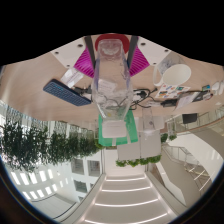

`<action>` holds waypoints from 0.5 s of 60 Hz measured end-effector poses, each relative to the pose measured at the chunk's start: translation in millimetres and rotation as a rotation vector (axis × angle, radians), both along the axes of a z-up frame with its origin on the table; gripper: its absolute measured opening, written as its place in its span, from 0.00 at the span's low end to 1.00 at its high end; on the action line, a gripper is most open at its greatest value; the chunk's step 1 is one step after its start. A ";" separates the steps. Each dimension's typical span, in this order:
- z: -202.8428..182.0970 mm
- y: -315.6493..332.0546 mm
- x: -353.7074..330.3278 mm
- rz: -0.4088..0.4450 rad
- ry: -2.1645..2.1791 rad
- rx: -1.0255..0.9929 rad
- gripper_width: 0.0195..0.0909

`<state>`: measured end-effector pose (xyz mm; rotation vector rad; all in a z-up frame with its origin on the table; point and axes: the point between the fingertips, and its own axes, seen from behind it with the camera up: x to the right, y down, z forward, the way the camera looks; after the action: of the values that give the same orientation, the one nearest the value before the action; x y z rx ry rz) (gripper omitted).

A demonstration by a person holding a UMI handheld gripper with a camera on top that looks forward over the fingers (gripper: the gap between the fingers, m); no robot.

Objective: Pour water

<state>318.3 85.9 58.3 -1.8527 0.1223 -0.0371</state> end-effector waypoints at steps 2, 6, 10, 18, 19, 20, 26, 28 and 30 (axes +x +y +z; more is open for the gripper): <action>-4.3 -4.6 0.3 -0.012 0.012 -0.041 0.55; -1.0 -18.5 -2.2 -0.021 0.040 -0.078 0.93; 13.9 -38.1 -6.1 -0.037 0.064 -0.069 0.87; 41.3 -97.3 -19.9 -0.073 0.071 -0.095 0.89; 44.4 -106.3 -22.7 -0.077 0.068 -0.100 0.89; 49.0 -114.6 -26.4 -0.079 0.065 -0.104 0.89; 84.1 -160.7 -58.1 -0.091 0.070 -0.104 0.89; 96.4 -176.0 -71.7 -0.082 0.080 -0.105 0.89; 106.3 -190.7 -88.0 -0.065 0.083 -0.095 0.89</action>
<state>230.3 -104.8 164.7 -1.9453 0.2426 -0.0115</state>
